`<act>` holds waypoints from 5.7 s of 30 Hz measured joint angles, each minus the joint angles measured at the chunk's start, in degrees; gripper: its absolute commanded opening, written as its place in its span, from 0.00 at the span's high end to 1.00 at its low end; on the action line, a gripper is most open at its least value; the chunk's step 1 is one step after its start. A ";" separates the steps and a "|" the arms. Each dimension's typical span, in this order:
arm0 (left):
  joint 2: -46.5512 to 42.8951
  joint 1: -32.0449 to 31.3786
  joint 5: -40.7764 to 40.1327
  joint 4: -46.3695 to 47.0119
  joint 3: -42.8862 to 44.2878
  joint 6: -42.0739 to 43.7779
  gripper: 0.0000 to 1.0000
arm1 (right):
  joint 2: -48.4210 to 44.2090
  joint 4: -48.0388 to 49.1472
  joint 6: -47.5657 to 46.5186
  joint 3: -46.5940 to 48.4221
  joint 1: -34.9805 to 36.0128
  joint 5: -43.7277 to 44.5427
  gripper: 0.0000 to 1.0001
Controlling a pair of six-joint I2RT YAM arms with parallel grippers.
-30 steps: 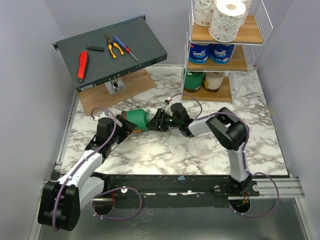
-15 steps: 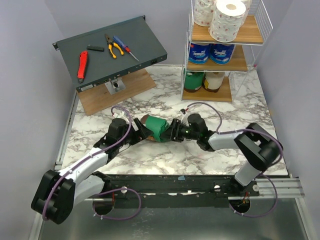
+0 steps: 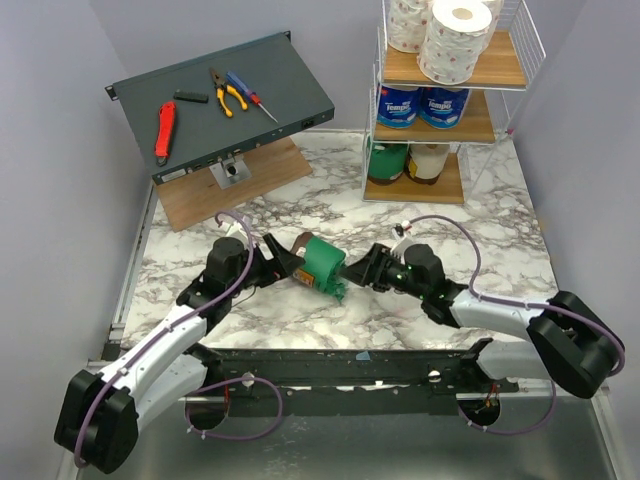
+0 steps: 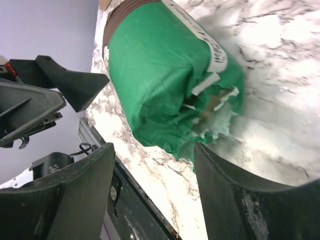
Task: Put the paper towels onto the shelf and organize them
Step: Move the paper towel to the center of the board, then adjust the paper towel at the center of the board, then pick up the paper towel from the center of the board.
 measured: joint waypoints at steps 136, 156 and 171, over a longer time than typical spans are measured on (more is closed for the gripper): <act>-5.60 0.00 -3.17 5.01 -8.85 -0.94 0.16 | -4.68 -78.44 -25.62 39.56 0.15 40.19 0.15; -4.46 -0.26 -0.55 7.89 -10.64 -1.51 0.16 | -23.39 -61.88 -11.17 15.28 -28.98 19.12 0.30; -2.80 -0.26 0.48 9.20 -11.21 -1.55 0.16 | -22.49 -55.54 -10.97 10.95 -29.00 10.91 0.39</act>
